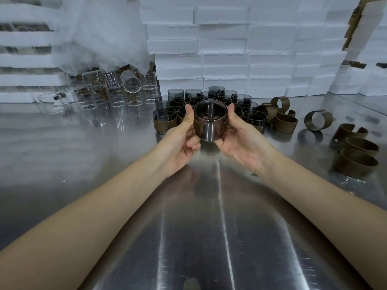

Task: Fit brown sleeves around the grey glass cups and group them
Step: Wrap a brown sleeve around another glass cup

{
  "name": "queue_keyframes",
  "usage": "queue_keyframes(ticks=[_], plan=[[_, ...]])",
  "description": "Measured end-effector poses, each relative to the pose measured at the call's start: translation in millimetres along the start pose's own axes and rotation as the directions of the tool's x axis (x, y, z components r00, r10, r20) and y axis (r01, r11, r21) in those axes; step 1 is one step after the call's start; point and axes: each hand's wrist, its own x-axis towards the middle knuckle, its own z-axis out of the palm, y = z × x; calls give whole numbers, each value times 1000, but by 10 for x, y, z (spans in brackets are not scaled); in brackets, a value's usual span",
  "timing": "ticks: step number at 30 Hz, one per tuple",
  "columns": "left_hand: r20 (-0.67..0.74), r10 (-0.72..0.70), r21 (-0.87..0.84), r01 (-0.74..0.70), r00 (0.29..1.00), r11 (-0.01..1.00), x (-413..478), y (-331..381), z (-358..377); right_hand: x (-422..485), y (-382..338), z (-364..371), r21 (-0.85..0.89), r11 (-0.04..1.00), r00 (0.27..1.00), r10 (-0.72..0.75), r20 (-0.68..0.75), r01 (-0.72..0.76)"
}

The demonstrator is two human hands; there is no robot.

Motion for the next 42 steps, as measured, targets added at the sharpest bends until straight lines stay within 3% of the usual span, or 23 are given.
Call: queue_keyframes(ticks=[6, 15, 21, 24, 27, 31, 37, 39, 42], plan=[[44, 98, 31, -99, 994, 995, 1, -90, -50, -7, 33, -13, -103, 994, 999, -46, -6, 46], [-38, 310, 300, -285, 950, 910, -83, -139, 5, 10, 64, -111, -356, 917, 975, -214, -57, 180], [120, 396, 628, -379, 910, 680, -77, -93, -86, 4, 77, -252, -798, 521, 929, -347, 126, 303], [200, 430, 778, -409, 881, 476, -74, -87, -111, 16, 127, -270, -875, 311, 901, -348, 257, 370], [267, 358, 871, -383, 895, 307, -78, -93, -118, 43, 152, -281, -891, 236, 901, -299, 313, 388], [281, 219, 906, -333, 934, 261, -73, -108, -123, 62, 137, -317, -889, 164, 884, -282, 372, 427], [240, 282, 916, -313, 929, 252, -62, -97, -143, 35, 135, -365, -906, 3, 876, -257, 408, 423], [261, 404, 897, -375, 877, 234, -67, -86, -167, 47, 133, -363, -900, -85, 848, -306, 433, 428], [201, 678, 901, -405, 707, 156, -42, -21, -193, 51, 159, -326, -902, -186, 842, -326, 430, 389]])
